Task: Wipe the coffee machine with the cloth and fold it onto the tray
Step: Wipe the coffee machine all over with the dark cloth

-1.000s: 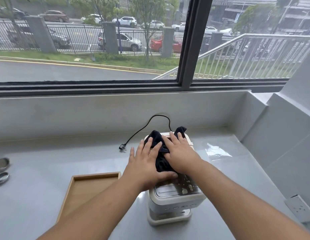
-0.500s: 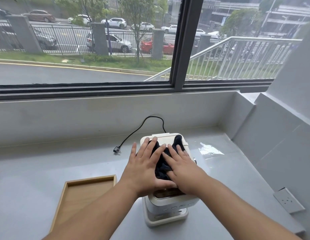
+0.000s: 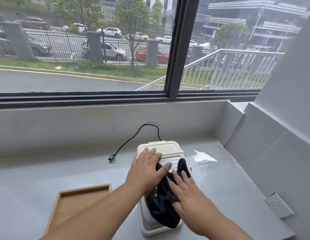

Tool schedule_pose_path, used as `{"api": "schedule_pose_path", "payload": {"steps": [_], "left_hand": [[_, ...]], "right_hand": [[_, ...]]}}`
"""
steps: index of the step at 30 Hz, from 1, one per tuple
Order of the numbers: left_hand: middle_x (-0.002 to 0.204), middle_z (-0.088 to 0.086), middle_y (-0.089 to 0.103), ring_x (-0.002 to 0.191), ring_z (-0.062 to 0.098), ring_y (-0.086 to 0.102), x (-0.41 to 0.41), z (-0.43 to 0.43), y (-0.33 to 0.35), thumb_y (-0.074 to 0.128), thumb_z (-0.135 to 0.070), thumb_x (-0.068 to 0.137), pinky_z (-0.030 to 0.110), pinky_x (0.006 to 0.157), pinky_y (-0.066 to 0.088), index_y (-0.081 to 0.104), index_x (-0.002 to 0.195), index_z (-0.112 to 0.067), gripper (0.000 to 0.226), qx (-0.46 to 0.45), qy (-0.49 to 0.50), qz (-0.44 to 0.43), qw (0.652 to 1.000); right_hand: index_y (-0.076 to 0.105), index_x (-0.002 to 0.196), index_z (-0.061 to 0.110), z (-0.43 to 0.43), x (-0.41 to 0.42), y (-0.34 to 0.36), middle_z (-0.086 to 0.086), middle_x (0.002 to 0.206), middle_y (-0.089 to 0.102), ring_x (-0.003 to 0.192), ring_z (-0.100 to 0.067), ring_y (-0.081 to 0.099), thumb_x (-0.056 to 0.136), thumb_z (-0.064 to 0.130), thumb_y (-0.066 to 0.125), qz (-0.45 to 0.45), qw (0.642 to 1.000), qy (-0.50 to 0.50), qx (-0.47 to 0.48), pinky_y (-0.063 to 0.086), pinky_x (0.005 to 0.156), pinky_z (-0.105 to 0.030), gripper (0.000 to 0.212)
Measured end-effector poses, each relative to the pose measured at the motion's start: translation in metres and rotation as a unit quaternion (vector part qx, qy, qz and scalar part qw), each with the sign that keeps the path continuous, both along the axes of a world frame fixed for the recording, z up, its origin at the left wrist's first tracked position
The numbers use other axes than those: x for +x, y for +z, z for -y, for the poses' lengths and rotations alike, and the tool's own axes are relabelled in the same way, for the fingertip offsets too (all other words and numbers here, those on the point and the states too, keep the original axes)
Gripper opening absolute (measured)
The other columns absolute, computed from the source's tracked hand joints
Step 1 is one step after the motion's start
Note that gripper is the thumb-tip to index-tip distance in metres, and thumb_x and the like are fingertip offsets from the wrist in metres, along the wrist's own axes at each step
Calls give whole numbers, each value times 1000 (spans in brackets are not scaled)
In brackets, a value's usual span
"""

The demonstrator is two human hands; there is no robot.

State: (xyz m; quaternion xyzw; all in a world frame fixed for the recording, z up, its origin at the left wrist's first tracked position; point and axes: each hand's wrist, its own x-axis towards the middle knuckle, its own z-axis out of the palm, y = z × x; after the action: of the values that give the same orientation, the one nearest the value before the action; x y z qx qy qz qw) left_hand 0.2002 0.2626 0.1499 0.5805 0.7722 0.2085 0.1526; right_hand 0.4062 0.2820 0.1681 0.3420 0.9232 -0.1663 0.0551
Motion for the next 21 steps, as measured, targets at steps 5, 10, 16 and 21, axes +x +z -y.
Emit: {"api": "schedule_pose_path", "payload": {"steps": [5,10,16,21], "left_hand": [[171,-12,28,160,12,8,4,2,-12,34,-59,101,47,129,12,48,149,-37,54,37,32,0,999],[168,-13,33,159,12,13,3,0,-14,38,-49,104,45,128,16,42,154,-33,53,54,44,19,997],[165,-13,38,157,12,17,-1,-3,-16,30,-53,102,42,125,20,37,156,-34,58,68,60,37,995],[174,-15,14,159,9,9,2,2,-12,23,-62,99,42,129,9,21,163,-39,68,59,49,32,997]], "right_hand": [[5,165,40,-5,-9,-1,11,174,-6,159,-15,-15,104,30,36,-25,999,-22,-5,-12,123,-26,69],[13,164,43,-22,-19,-4,12,174,3,160,-14,-9,102,23,37,-47,998,-36,-16,-7,124,-26,69],[12,163,42,-51,-50,-10,4,175,0,160,-22,-7,101,23,37,-41,999,-31,8,1,127,-35,70],[13,165,34,-63,-64,-6,2,175,-4,160,-24,-10,105,28,34,-44,998,-28,19,1,127,-37,64]]}}
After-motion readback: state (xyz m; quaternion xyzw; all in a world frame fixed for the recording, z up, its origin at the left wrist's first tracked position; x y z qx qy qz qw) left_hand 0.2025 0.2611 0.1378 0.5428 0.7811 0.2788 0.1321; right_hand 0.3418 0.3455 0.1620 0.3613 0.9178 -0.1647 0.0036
